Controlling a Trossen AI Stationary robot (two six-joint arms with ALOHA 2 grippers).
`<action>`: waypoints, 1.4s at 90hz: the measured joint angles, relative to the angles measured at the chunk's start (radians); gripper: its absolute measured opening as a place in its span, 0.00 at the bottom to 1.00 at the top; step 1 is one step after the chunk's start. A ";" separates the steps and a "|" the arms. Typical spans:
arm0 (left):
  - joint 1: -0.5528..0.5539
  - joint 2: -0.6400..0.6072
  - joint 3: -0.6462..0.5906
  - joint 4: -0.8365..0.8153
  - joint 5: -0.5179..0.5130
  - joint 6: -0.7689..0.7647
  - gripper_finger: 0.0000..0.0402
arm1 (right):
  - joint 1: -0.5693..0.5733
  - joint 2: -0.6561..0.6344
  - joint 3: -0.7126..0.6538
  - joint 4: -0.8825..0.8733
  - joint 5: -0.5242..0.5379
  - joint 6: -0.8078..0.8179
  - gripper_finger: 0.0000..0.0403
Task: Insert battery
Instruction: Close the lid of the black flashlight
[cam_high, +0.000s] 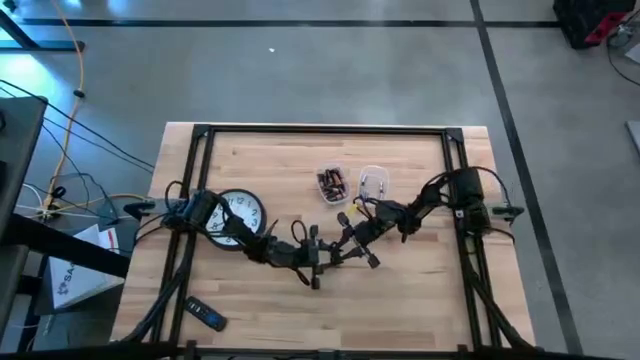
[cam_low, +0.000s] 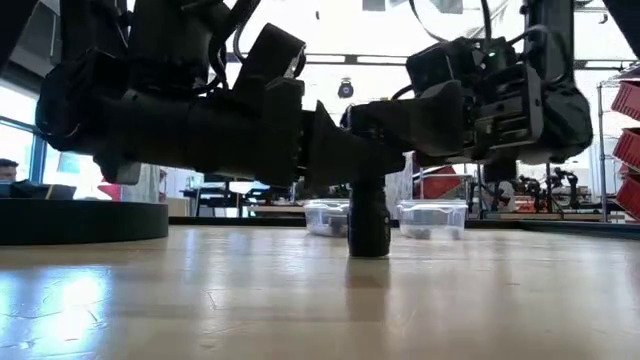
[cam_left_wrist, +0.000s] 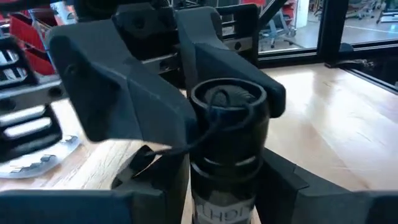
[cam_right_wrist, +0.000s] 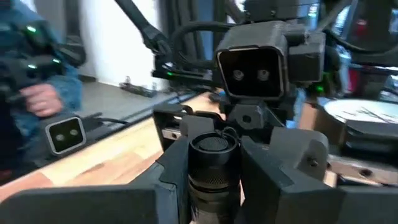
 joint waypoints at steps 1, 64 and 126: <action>0.000 0.000 0.000 0.000 0.000 0.000 0.32 | -0.002 0.002 0.002 0.001 -0.004 0.000 0.21; 0.002 0.000 -0.001 -0.009 -0.024 -0.003 0.32 | -0.053 0.004 0.015 -0.038 -0.059 -0.045 0.21; 0.003 -0.011 -0.004 -0.076 -0.039 -0.049 0.32 | -0.056 -0.046 -0.017 -0.096 -0.035 0.035 0.21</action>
